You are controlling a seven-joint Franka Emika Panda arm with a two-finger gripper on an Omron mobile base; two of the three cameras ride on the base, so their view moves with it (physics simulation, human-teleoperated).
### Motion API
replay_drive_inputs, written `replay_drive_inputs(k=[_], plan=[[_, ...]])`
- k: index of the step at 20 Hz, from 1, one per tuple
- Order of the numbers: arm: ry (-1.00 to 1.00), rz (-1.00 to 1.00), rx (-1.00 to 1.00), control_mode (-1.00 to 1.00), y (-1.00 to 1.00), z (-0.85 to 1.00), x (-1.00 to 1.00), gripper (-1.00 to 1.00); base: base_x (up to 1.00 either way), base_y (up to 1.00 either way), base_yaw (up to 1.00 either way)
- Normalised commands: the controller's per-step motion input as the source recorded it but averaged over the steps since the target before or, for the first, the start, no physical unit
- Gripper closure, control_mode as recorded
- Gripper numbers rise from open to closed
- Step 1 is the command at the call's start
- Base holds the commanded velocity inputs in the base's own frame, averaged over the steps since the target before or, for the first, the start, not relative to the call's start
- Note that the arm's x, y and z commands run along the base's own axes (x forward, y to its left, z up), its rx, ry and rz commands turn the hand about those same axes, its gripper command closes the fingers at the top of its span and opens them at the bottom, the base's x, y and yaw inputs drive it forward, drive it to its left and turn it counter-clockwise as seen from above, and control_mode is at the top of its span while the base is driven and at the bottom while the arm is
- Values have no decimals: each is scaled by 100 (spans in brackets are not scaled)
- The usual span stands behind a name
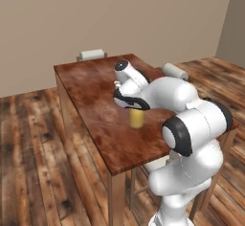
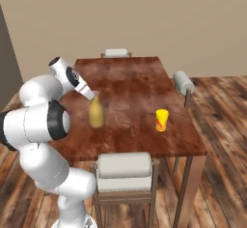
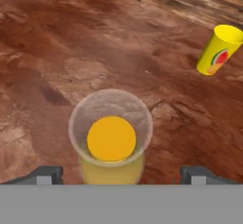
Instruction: Place the pitcher and cup on the dining counter for serving.
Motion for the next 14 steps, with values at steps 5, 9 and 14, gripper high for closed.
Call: replay_drive_inputs(k=[5,9,14], plan=[[-1,2,0,-100,0,26,-72,-100,0,0,0],[-4,9,0,-100,-1,27,-100,-100,0,0,0],[-7,19,0,-100,-15,22,-100,-100,0,0,0]])
